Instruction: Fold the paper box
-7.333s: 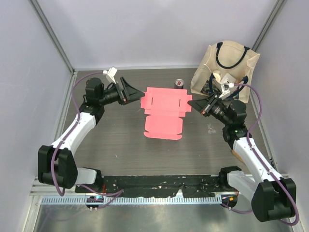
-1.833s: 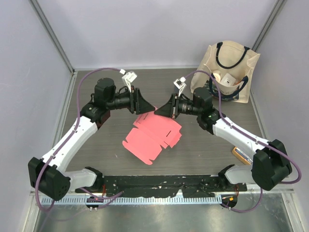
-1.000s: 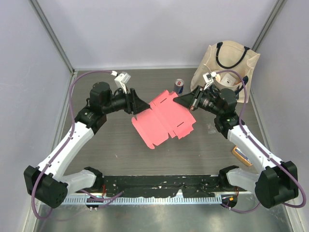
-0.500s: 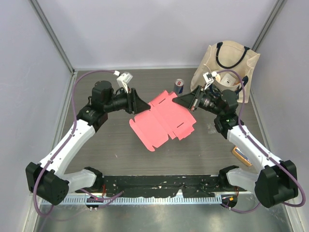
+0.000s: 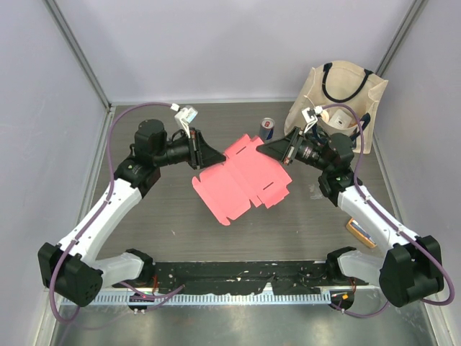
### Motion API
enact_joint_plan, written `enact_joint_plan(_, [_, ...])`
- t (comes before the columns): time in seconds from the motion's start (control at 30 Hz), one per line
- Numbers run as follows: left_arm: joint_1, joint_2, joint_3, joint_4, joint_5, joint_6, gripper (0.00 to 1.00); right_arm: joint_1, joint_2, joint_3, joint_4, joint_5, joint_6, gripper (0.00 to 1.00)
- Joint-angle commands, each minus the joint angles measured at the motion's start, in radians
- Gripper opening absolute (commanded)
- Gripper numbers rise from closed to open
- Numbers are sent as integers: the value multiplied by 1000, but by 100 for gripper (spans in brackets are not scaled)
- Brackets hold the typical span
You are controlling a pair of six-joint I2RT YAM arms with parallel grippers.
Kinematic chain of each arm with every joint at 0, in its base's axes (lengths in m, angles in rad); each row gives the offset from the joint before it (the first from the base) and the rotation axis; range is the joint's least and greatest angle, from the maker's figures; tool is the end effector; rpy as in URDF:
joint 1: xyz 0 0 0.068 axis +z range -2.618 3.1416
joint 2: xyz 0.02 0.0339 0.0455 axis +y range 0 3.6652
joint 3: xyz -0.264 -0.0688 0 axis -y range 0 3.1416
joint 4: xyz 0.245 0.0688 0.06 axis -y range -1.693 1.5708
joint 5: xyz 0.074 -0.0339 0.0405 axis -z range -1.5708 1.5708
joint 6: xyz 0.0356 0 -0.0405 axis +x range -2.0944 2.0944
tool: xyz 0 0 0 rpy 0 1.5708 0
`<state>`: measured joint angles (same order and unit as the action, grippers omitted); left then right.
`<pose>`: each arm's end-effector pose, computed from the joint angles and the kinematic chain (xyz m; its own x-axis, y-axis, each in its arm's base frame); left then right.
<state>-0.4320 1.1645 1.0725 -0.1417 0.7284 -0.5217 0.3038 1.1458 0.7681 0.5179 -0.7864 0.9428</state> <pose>0.2289 -0.1316 0.3700 -0.6311 -0.1185 -0.7666 0.6759 0.4008 -0.6185 0.2398 0.1016 0.3333 -0.6338 0.4003 -0.6618 -0.6250 0.2390 0.7432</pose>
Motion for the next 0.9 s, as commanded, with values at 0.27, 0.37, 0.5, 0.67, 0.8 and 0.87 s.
enact_joint_plan(0.27, [-10,-20,-14,105,85,-35,34,1,20,10,50,47,31,2])
enact_joint_plan(0.37, [-17,-6,-13,108,97,-44,33,12,26,5,68,50,37,1])
enact_joint_plan(0.5, [-30,6,-14,110,95,-46,33,21,31,-3,82,58,47,1])
enact_joint_plan(0.67, [-40,50,18,35,74,-32,33,34,32,-7,102,64,59,1])
enact_joint_plan(0.8, [-50,113,67,-79,48,12,31,41,35,-12,135,62,83,1])
enact_joint_plan(0.87, [-54,135,82,-116,32,20,30,41,35,-18,154,61,96,1])
